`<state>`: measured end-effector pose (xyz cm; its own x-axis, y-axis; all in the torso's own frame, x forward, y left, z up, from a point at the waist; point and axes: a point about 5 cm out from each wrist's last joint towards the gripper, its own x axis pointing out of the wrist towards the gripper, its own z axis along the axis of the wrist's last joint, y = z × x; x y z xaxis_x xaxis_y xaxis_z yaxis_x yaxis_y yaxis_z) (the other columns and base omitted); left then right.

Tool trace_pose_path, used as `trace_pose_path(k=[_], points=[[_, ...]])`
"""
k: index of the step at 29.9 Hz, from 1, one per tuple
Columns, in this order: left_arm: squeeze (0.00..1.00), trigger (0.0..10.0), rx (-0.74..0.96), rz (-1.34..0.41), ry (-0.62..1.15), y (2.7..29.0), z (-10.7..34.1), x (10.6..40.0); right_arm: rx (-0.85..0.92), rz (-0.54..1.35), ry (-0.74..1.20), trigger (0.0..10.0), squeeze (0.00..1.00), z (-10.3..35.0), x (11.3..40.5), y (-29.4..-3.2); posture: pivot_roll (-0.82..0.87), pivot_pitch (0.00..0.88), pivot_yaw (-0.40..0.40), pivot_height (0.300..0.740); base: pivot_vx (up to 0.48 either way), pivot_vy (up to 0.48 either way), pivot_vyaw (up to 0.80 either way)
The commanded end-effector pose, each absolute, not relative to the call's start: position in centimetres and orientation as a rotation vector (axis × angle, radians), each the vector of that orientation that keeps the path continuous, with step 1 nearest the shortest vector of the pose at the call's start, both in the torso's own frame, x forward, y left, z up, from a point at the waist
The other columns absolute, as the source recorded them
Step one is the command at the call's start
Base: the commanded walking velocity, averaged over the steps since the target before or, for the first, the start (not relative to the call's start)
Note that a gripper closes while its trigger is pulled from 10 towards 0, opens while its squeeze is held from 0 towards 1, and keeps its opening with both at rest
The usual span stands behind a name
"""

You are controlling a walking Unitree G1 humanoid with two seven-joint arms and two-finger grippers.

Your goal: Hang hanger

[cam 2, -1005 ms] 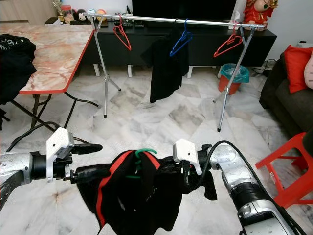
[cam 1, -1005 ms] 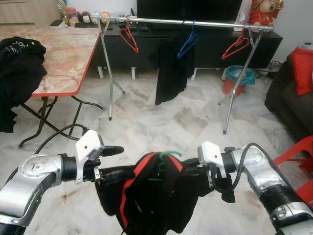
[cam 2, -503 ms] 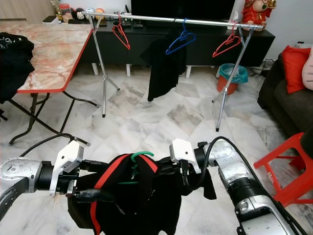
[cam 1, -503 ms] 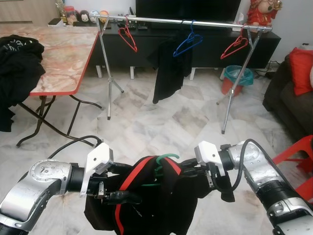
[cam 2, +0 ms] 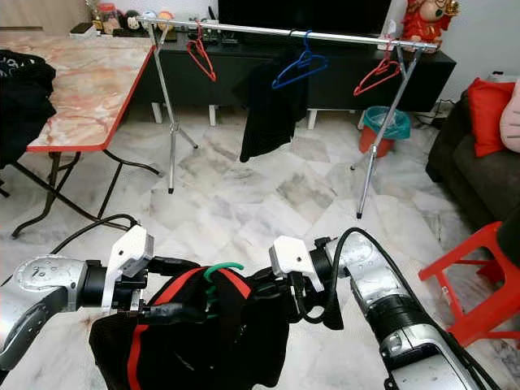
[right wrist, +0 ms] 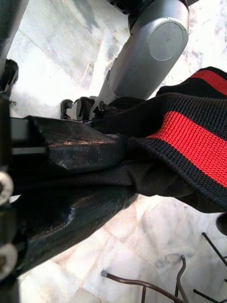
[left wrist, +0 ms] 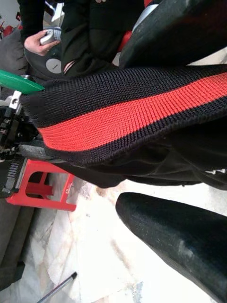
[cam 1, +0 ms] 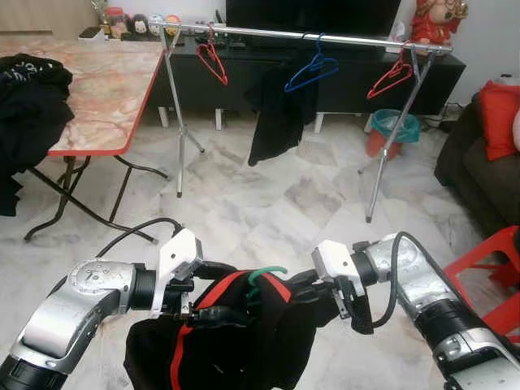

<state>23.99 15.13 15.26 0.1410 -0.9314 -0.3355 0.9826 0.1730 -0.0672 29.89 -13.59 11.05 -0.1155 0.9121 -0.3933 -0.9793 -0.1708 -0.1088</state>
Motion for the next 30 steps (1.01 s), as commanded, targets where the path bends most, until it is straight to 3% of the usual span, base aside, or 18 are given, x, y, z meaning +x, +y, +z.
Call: trace_pose_path(k=[1, 9, 10, 11, 12, 13, 15, 16, 30], points=[[0.0, 10.0, 0.209, -1.416, 0.351, 14.9, 15.2, 23.8, -0.447, 1.7, 0.149, 10.0, 0.0, 12.2, 30.3, -13.2, 0.06, 0.0, -0.08, 0.74, 0.0, 0.0, 0.0], [0.0, 10.0, 0.224, -1.438, 0.383, 14.2, 14.3, 23.5, -0.456, 1.676, 0.108, 10.0, 0.0, 12.9, 31.0, -12.4, 0.06, 0.0, -0.08, 0.74, 0.0, 0.0, 0.0], [0.0, 9.0, 0.219, -1.434, 0.379, 14.1, 14.4, 23.6, -0.456, 1.679, 0.103, 10.0, 0.0, 13.0, 31.0, -12.2, 0.06, 0.0, -0.08, 0.74, 0.0, 0.0, 0.0], [0.0, 8.8, 0.217, -1.432, 0.377, 14.0, 14.4, 23.7, -0.457, 1.681, 0.1, 10.0, 0.0, 13.1, 31.0, -12.1, 0.06, 0.0, -0.08, 0.74, 0.0, 0.0, 0.0], [0.0, 3.2, 0.215, -1.425, 0.376, 13.9, 14.4, 23.8, -0.457, 1.686, 0.095, 10.0, 0.0, 13.1, 31.0, -11.9, 0.06, 0.0, -0.08, 0.74, 0.0, 0.0, 0.0], [0.0, 2.0, 0.216, -1.415, 0.376, 13.8, 14.3, 23.9, -0.456, 1.691, 0.089, 10.0, 0.0, 13.2, 31.0, -11.7, 0.06, 0.0, -0.08, 0.74, 0.0, 0.0, 0.0], [0.0, 2.0, 0.216, -1.412, 0.376, 13.9, 14.3, 24.0, -0.457, 1.691, 0.088, 10.0, 0.0, 13.2, 31.0, -11.7, 0.06, 0.0, -0.079, 0.74, 0.0, 0.0, 0.0], [0.0, 0.0, 0.219, -1.403, 0.375, 13.9, 14.3, 24.1, -0.455, 1.69, 0.083, 10.0, 0.0, 13.3, 31.1, -11.6, 0.06, 0.0, -0.079, 0.74, 0.0, 0.0, 0.0], [0.0, 0.0, 0.219, -1.404, 0.379, 13.8, 14.2, 24.1, -0.45, 1.695, 0.075, 10.0, 0.0, 13.3, 31.0, -11.5, 0.06, 0.0, -0.076, 0.74, 0.0, 0.0, 0.0]])
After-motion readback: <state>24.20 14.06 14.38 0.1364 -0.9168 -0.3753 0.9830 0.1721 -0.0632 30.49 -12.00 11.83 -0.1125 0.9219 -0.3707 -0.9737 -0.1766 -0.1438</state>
